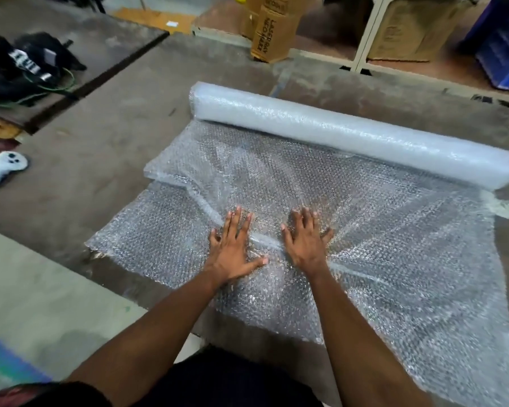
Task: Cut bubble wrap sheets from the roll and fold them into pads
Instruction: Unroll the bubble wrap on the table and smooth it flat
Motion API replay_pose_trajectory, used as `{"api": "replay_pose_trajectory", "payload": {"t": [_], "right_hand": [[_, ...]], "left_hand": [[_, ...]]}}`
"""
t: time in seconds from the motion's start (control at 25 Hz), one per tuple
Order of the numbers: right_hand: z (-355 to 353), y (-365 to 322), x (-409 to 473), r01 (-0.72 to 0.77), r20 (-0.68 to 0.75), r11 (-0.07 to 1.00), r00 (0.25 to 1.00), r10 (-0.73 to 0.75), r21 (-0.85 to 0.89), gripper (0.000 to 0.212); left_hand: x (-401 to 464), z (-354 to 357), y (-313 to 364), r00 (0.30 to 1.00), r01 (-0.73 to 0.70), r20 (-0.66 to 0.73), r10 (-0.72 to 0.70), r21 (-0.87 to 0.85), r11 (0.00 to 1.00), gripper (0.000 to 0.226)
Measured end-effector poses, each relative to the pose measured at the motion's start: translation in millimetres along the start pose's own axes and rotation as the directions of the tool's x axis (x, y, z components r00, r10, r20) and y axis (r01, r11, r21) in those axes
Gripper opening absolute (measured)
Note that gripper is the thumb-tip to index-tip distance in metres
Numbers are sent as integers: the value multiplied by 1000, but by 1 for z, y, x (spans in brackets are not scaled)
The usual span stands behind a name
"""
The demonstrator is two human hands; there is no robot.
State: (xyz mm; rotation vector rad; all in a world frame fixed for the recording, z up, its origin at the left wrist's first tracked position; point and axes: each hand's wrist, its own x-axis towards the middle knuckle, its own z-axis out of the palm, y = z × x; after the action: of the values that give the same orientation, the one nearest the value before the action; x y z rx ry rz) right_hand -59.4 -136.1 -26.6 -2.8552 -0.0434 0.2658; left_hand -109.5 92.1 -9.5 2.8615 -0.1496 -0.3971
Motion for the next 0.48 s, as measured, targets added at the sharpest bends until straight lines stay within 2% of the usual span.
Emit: {"api": "replay_pose_trajectory", "payload": {"t": [0.12, 0.28, 0.36, 0.48], "right_hand": [[-1, -2, -16, 6, -20, 1000, 1000, -6, -19, 79], [13, -4, -62, 151, -105, 987, 982, -156, -56, 69], [21, -5, -81, 182, -109, 983, 977, -183, -18, 63], [30, -5, -99, 109, -128, 994, 986, -108, 1, 64]], "left_hand": [[-15, 0, -2, 998, 35, -44, -35, 2, 999, 139], [-38, 11, -2, 989, 133, -61, -136, -61, 989, 144], [-51, 23, -3, 982, 176, -66, -180, -55, 983, 139], [-71, 39, -8, 972, 167, -159, -175, -63, 984, 125]]}}
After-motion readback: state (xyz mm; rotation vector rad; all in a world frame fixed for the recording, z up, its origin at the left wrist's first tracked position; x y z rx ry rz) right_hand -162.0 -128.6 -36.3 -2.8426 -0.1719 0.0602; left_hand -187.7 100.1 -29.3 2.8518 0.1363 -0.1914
